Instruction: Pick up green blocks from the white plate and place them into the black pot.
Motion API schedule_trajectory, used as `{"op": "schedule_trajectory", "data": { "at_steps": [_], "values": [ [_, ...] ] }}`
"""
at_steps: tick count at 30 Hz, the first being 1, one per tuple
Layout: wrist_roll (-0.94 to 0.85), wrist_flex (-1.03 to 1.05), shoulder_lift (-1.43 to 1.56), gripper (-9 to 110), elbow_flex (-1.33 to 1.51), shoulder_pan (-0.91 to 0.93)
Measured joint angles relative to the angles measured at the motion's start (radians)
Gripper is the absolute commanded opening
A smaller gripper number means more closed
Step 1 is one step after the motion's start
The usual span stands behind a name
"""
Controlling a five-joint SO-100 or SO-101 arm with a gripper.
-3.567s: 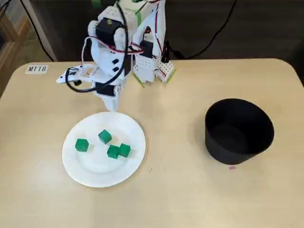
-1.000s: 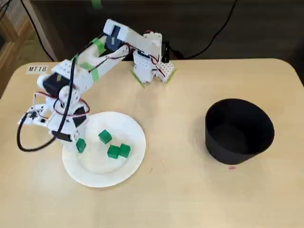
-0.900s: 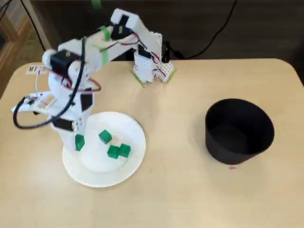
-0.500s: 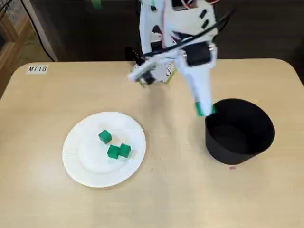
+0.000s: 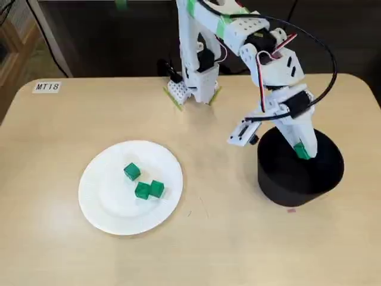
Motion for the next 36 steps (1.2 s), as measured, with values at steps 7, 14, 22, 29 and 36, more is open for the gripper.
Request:
{"op": "schedule_trajectory", "data": {
  "at_steps": [7, 14, 22, 29, 36],
  "values": [
    [-0.054, 0.034, -0.002, 14, 0.000, 0.017],
    [-0.078, 0.170, 0.086, -2, -0.002, 0.124],
    [-0.107, 0.554, 0.160, -2, -0.095, 0.560],
    [0.067, 0.627, 0.187, -2, -0.048, 0.979],
    [0.175, 0.793, -0.031, 6, -0.124, 1.068]
  ]
}}
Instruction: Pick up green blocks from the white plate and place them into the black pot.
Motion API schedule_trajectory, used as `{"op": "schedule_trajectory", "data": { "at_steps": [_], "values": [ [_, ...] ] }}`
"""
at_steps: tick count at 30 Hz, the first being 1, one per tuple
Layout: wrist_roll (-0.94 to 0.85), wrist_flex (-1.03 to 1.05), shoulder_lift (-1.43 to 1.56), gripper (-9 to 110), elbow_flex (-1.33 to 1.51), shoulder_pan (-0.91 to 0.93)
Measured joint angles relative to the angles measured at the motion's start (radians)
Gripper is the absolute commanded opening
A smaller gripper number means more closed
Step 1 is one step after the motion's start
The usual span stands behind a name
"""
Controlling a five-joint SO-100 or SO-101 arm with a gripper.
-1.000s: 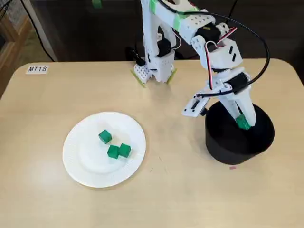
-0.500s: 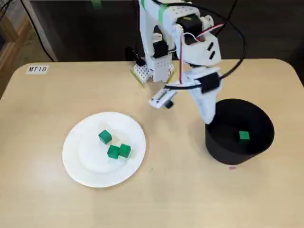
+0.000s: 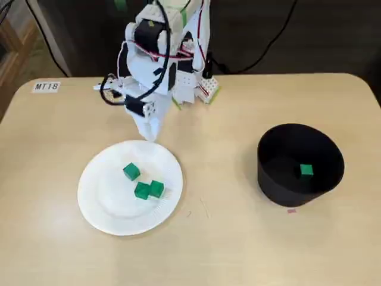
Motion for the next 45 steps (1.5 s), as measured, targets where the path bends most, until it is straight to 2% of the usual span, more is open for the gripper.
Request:
{"op": "schedule_trajectory", "data": {
  "at_steps": [1, 6, 16, 34, 37, 41, 45],
  "values": [
    [0.006, 0.011, -0.028, 12, -0.008, 0.012],
    [0.002, 0.066, -0.153, 31, -0.060, 0.060],
    [-0.060, 0.044, -0.276, 40, -0.110, 0.066],
    [-0.106, 0.015, -0.595, 30, -0.354, 0.069],
    [-0.103, -0.011, -0.626, 24, -0.368, 0.069],
    [-0.084, -0.055, -0.684, -2, -0.417, 0.072],
    [-0.083, -0.034, -0.775, -2, -0.551, 0.074]
  ]
}}
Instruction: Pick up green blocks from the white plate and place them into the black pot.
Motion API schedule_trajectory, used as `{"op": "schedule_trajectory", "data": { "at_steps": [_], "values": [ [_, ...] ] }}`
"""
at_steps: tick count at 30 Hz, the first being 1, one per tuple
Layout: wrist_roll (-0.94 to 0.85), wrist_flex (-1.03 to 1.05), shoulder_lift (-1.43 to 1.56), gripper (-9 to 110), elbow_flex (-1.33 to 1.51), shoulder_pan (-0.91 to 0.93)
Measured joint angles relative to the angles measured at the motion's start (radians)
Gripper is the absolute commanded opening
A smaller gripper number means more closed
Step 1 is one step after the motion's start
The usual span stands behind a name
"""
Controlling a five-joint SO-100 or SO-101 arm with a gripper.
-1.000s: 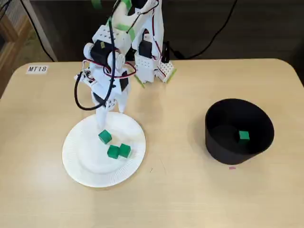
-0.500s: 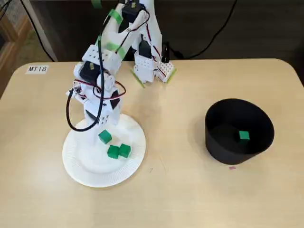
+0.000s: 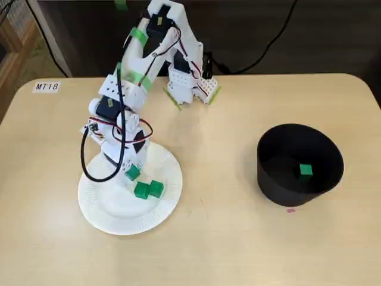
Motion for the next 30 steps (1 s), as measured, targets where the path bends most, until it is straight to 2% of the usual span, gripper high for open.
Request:
{"op": "schedule_trajectory", "data": {
  "at_steps": [6, 12, 16, 21, 25, 30],
  "values": [
    [-0.048, -0.002, 0.032, -2, -0.049, -0.003],
    [-0.061, -0.080, 0.382, -2, -0.049, -0.061],
    [0.011, -0.221, 0.678, -2, 0.072, -0.278],
    [0.072, -0.606, 1.049, -2, 0.561, -0.657],
    [0.029, -0.798, 1.104, -2, 0.801, -0.900],
    [-0.057, -0.942, 1.068, -2, 0.893, -1.081]
  ]
}}
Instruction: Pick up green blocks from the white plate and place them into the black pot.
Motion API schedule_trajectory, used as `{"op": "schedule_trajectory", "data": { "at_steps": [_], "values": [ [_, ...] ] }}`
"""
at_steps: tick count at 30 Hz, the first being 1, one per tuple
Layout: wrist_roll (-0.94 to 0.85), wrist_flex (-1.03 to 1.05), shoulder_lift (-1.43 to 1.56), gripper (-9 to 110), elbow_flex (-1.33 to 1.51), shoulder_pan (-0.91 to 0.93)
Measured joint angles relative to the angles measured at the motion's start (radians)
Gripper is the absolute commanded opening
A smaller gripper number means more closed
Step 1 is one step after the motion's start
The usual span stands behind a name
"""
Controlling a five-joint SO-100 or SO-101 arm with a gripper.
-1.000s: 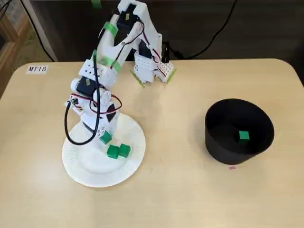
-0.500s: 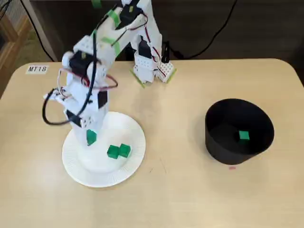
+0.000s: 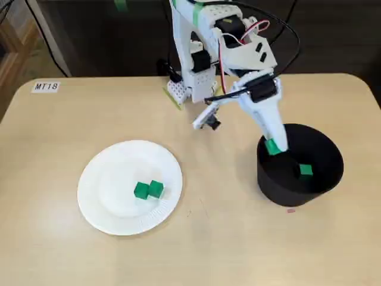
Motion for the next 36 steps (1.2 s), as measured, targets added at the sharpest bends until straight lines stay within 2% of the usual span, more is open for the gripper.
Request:
{"op": "schedule_trajectory", "data": {
  "at_steps": [5, 9, 12, 15, 16, 17, 19, 20, 25, 32, 36],
  "values": [
    [-0.081, -0.060, -0.118, -2, 0.000, -0.057],
    [-0.123, -0.061, -0.140, 19, 0.000, -0.060],
    [-0.149, -0.049, -0.140, 27, 0.000, -0.061],
    [-0.170, -0.017, -0.140, 31, 0.000, -0.061],
    [-0.181, 0.002, -0.140, 29, 0.000, -0.060],
    [-0.187, 0.020, -0.132, 22, 0.000, -0.058],
    [-0.190, 0.054, -0.109, 1, 0.000, -0.044],
    [-0.186, 0.067, -0.094, -2, 0.000, -0.032],
    [-0.176, 0.198, -0.006, -2, -0.011, 0.054],
    [-0.179, 0.594, 0.135, -2, -0.054, 0.318],
    [-0.229, 0.712, 0.140, -2, -0.054, 0.454]
  ]
}}
